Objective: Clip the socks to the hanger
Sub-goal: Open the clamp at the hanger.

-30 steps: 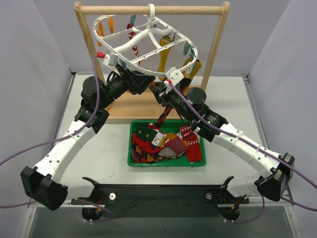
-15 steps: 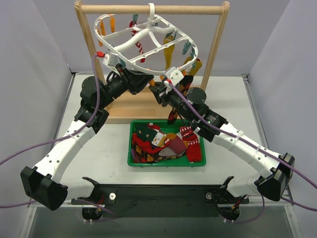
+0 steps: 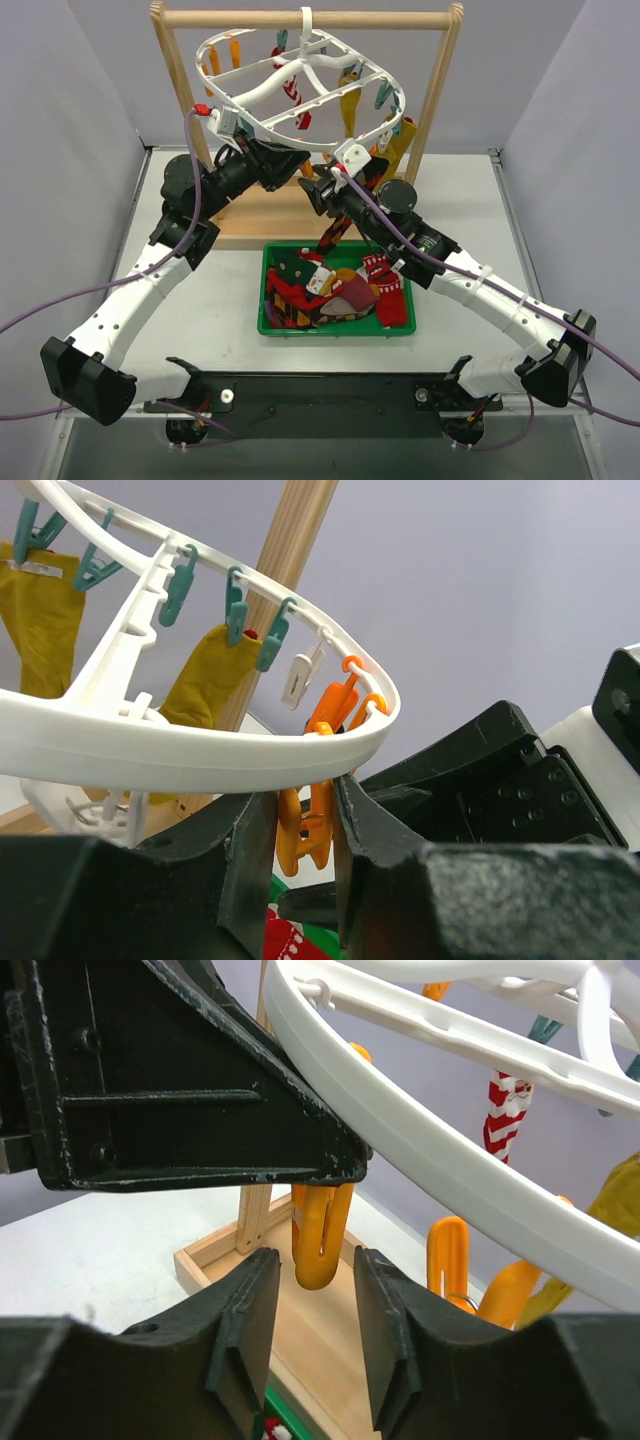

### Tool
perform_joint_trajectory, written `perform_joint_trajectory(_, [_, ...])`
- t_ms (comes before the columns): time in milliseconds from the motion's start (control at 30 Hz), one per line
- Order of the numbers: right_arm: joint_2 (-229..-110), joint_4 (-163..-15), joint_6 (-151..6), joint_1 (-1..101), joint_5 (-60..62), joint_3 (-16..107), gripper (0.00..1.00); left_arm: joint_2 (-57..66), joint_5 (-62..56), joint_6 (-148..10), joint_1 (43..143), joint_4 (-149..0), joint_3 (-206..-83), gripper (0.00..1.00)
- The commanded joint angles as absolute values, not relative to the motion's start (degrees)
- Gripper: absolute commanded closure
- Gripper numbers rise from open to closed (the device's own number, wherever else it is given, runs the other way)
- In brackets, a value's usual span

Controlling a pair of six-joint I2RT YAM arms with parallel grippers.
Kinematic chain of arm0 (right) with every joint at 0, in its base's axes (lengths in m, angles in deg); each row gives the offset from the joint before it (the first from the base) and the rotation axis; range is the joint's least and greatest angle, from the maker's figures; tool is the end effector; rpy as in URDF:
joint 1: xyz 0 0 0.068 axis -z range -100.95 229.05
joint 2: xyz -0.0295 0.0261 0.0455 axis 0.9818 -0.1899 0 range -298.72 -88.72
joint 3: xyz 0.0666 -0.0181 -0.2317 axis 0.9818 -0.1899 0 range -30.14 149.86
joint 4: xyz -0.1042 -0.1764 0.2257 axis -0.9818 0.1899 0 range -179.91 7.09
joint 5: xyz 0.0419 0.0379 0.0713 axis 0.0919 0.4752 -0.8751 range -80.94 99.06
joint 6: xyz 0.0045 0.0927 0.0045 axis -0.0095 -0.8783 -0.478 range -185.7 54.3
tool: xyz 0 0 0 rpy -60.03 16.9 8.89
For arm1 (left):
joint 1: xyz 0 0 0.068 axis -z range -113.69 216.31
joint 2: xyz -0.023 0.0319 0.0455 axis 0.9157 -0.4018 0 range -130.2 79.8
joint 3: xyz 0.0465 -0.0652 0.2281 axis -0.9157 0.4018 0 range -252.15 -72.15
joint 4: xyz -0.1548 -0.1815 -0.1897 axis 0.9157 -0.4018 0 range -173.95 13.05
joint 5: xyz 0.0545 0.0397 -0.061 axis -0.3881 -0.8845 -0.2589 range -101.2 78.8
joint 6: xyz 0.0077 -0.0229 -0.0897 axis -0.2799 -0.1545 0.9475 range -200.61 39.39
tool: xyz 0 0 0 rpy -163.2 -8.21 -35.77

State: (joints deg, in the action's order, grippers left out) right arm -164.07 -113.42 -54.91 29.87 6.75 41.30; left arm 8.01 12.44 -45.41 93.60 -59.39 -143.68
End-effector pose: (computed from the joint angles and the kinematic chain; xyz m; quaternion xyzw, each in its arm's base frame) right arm 0.2616 0.3080 0.4307 -0.3023 0.4910 0.2796 0.7677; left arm 0.3244 -0.2052 0.4371 0.1246 0.5901 -0.5128 0.6110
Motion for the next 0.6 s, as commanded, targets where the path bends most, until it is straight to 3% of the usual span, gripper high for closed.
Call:
perform_joint_trajectory(0, [-160.53, -117.25, -53.4, 29.66, 8.7, 40.35, 0.62, 9.83, 11.92, -46.34, 93.47, -57.0, -144.83, 1.0])
perform_joint_trajectory(267, [-155.61, -117.07, -54.62, 30.89, 10.47, 37.18, 0.59, 10.36, 11.21, -48.0, 93.82, -60.24, -145.1, 1.0])
perform_joint_trajectory(567, [-154.99, -118.22, -62.8, 34.32, 0.89, 40.61, 0.57, 10.54, 11.3, -48.97, 94.43, -60.51, -144.57, 1.0])
